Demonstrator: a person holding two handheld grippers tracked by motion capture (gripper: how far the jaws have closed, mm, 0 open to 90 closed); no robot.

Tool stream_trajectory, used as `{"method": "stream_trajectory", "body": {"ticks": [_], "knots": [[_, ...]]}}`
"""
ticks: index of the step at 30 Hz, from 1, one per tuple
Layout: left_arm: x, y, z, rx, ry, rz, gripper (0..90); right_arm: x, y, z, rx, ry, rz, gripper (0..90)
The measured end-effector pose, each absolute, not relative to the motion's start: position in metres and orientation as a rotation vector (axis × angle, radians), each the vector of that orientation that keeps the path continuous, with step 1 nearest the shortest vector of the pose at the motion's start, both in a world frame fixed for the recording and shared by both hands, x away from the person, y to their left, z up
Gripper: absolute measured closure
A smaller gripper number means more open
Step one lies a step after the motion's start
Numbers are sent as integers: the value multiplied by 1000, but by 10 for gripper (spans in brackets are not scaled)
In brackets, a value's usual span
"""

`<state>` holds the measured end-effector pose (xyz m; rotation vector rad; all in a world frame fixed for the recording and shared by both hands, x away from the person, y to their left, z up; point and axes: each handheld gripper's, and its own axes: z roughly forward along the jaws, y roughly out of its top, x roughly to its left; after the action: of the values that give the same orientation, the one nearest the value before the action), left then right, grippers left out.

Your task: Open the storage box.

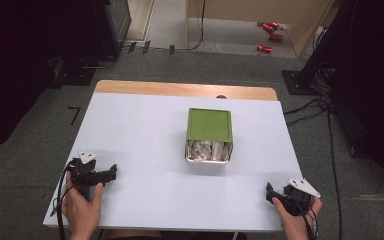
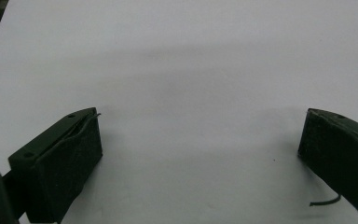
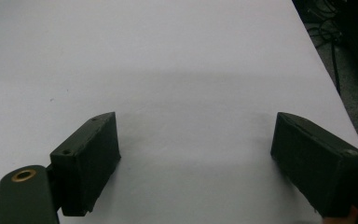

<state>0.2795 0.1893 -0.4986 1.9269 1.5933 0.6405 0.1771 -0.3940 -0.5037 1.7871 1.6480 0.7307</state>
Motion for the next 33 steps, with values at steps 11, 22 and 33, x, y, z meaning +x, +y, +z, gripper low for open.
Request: {"method": "stream_trajectory", "body": {"ticks": [11, 22, 33], "knots": [[280, 189, -499, 1926, 1593, 640, 0, 178, -393, -500, 1816, 1621, 735, 138], [280, 189, -499, 1927, 1593, 640, 0, 180, -377, -476, 1771, 1607, 820, 137], [280, 189, -499, 1927, 1593, 641, 0, 181, -362, -456, 1725, 1606, 859, 138]]}}
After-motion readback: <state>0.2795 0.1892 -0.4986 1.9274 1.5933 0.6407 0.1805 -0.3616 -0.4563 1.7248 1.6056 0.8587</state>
